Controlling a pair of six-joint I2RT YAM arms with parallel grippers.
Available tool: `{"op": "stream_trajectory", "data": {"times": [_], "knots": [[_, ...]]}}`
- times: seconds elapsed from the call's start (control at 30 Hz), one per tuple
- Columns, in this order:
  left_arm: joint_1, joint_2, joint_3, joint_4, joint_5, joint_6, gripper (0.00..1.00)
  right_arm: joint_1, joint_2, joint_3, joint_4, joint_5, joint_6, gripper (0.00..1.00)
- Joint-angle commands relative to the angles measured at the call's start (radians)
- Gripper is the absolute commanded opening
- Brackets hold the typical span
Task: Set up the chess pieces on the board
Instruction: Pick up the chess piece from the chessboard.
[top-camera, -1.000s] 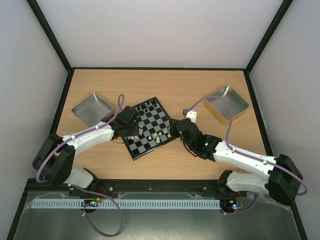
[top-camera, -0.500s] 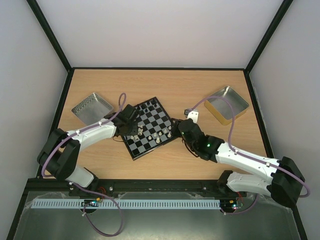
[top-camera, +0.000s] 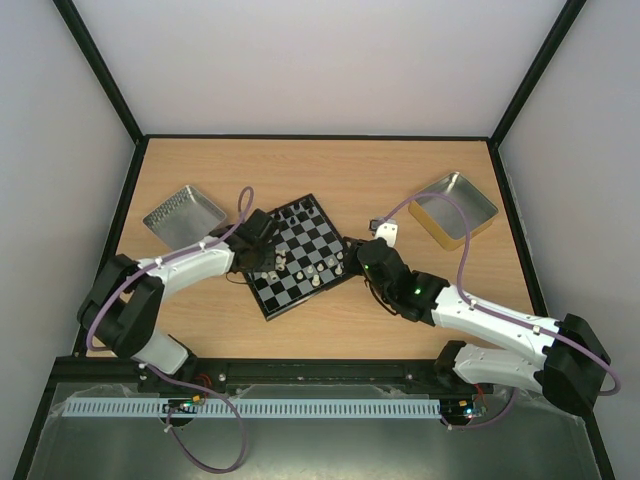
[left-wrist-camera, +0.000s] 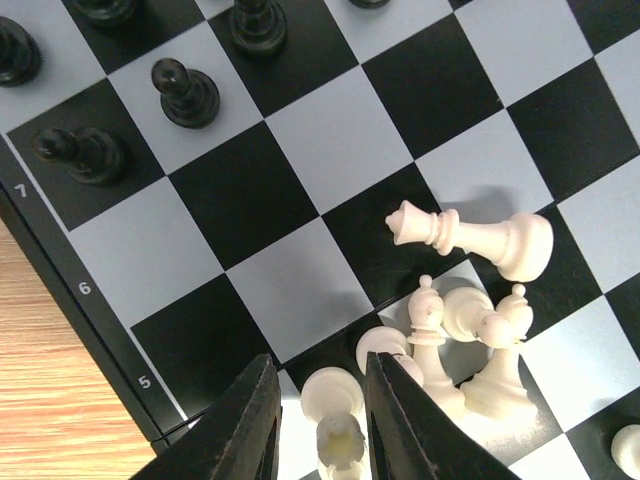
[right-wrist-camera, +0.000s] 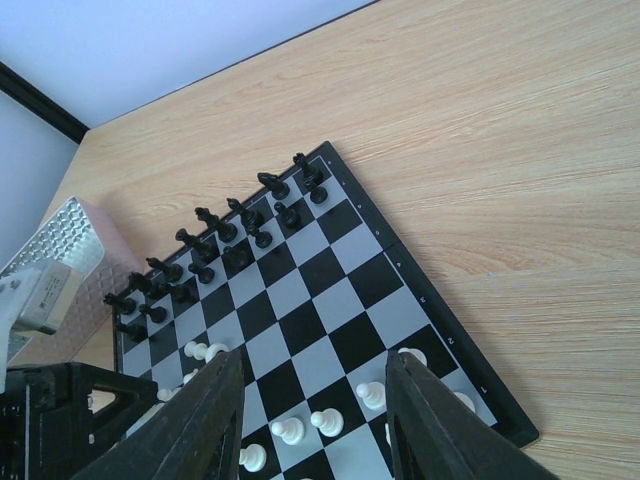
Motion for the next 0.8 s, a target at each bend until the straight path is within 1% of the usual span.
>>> {"op": "stream_trajectory", "data": {"times": [0.0,0.1,0.23,0.37,0.57,0.77], "knots": [[0.006,0.024,0.004,-0.004,0.019,0.014,0.26,-0.004,0.0,-0.003,0.008,0.03,-0.009,0.38],[0.006,0.027,-0.001,0.004,0.025,0.019,0.25,-0.004,0.009,0.001,0.011,0.029,-0.011,0.38],[0.006,0.019,0.004,0.004,0.016,0.023,0.15,-0.004,0.017,0.01,0.009,0.029,-0.014,0.38],[0.007,-0.01,0.017,-0.013,-0.018,0.021,0.11,-0.004,0.017,0.017,0.009,0.033,-0.017,0.38],[0.007,-0.103,0.043,-0.081,-0.085,0.017,0.1,-0.004,0.009,0.018,0.01,0.034,-0.016,0.38],[-0.011,-0.218,0.03,-0.133,-0.02,0.017,0.11,-0.004,0.011,0.013,0.021,0.023,-0.008,0.38]]}}
